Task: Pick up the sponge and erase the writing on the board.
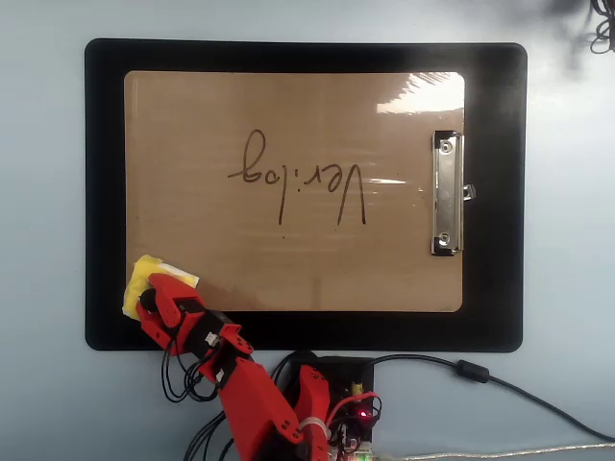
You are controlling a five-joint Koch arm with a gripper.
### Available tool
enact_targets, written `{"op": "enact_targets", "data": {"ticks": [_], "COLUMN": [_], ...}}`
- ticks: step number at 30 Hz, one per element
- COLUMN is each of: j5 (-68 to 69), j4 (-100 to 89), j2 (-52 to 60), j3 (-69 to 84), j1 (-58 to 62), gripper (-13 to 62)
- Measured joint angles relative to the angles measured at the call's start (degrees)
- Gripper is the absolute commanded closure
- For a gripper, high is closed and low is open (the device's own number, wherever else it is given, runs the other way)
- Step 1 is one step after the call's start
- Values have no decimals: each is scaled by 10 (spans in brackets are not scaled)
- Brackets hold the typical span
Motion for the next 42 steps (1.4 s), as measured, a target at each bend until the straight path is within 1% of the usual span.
{"op": "enact_targets", "data": {"ticks": [2,6,12,14,15,20,23,25,28,31,33,36,39,42], "j5": [2,3,4,4,7,24,72,140,203,218,207,103,-36,-110], "j4": [-1,-5,-11,-11,-11,-10,-10,-10,-11,-10,-10,-10,-14,-32], "j2": [0,3,44,69,82,86,83,77,36,-7,-10,-13,-13,6], "j3": [0,4,27,39,39,39,33,-1,-56,-69,-70,-58,-19,37], "j1": [14,52,124,172,221,399,486,540,576,613,629,651,673,701], "gripper": [570,570,570,570,570,570,570,570,570,571,571,571,571,571]}}
